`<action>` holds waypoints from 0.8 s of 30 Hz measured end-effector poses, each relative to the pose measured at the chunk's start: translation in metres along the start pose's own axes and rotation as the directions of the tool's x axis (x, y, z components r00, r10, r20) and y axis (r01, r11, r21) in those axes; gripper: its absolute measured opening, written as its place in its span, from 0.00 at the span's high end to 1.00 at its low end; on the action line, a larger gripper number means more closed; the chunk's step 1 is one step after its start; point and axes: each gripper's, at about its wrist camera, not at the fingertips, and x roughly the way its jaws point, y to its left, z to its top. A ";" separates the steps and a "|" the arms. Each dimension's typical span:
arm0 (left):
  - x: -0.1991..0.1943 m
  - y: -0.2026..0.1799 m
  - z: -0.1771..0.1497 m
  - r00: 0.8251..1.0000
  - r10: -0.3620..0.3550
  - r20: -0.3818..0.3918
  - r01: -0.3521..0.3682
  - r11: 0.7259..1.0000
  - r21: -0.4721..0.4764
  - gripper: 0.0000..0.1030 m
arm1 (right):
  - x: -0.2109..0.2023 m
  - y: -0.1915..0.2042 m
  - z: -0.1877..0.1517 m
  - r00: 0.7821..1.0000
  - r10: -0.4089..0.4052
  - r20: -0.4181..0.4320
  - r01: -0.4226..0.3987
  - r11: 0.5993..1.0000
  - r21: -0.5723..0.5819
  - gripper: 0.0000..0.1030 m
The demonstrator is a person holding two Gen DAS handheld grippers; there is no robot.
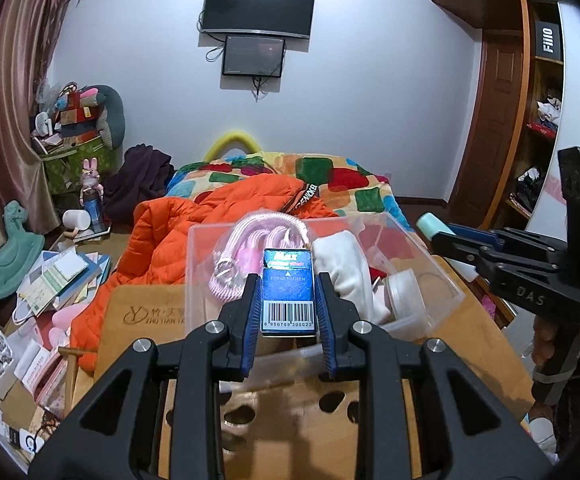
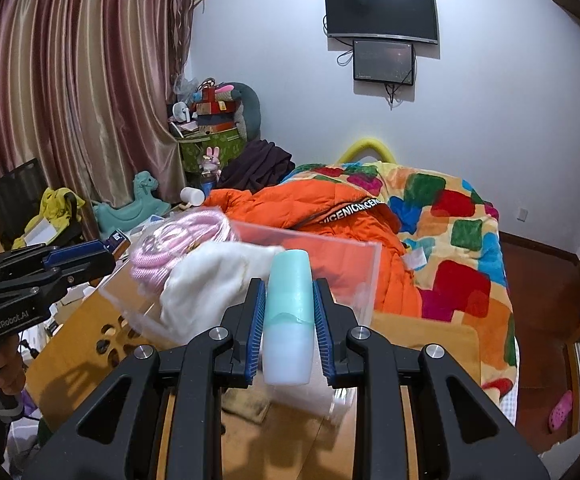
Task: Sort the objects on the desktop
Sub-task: 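Drop the Max box into the clear box while the right tool drops the tube in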
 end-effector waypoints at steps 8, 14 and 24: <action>0.017 -0.022 0.018 0.999 -0.035 -0.003 0.035 0.999 0.040 0.75 | 0.027 -0.008 0.005 1.000 0.015 -0.009 -0.015 1.000 0.015 0.79; 0.044 -0.039 0.021 0.997 -0.060 -0.045 0.063 0.995 0.080 0.75 | 0.042 -0.015 0.002 0.999 0.002 -0.037 -0.002 1.000 0.008 0.79; 0.073 -0.044 0.022 0.993 -0.071 -0.091 0.079 0.993 0.088 0.75 | 0.067 -0.021 -0.004 0.997 0.016 -0.081 -0.016 1.000 0.001 0.79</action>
